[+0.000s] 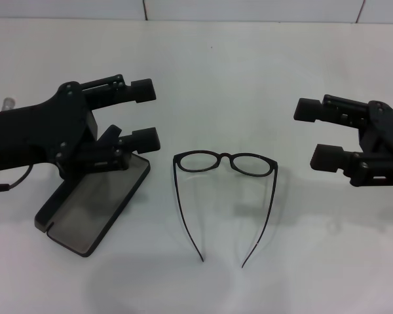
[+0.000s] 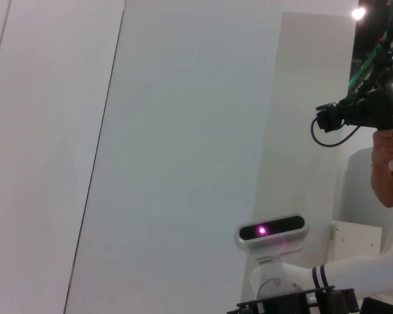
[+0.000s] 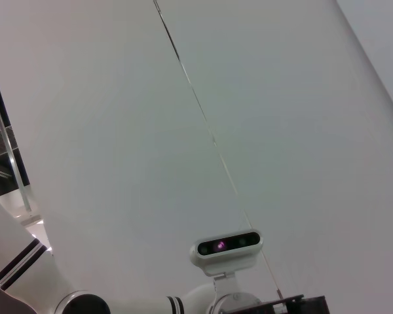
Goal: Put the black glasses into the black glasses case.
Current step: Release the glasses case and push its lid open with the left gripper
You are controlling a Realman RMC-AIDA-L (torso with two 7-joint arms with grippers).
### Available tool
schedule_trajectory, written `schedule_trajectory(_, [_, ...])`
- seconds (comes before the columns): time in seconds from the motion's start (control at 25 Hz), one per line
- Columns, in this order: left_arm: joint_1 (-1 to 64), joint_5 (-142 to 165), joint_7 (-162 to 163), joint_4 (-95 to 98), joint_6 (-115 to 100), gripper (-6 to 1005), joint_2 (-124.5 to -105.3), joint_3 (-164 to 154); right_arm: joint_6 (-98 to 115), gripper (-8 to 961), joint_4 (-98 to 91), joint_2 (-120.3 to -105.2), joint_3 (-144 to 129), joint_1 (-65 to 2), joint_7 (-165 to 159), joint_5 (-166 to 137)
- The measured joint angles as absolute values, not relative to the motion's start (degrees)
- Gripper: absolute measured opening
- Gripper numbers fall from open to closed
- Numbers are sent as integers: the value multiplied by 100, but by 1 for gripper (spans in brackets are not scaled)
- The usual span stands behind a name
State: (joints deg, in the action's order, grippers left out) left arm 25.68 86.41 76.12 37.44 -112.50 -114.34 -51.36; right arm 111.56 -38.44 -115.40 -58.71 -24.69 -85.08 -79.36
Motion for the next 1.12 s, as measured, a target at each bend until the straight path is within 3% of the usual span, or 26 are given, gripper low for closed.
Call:
schedule_trajectory(0.48, [2581,8607,7770,3781,-11254,755,-11436,-5139,11166,843,-3703,-11540,-5867,-2485,-8416,-7936])
schedule_trajectory(0.64, [2585,8522,8880,4590,-11168,754,-11455,-4980,11155,844,-3695,-11529,-5653,-2416,-8288,-7931])
schedule_trajectory(1.0, [2278,11090,12702,9070,-10041,753,-11877,-4902,11183,844,-3691,-11405,-4600,-1879,-8193,-7937])
schedule_trajectory(1.12, [2288,12538,13621,9855,-10014,619,-11960,-5298,11203,842,-3691,-11404,-4430,-1758,-8163,-7931])
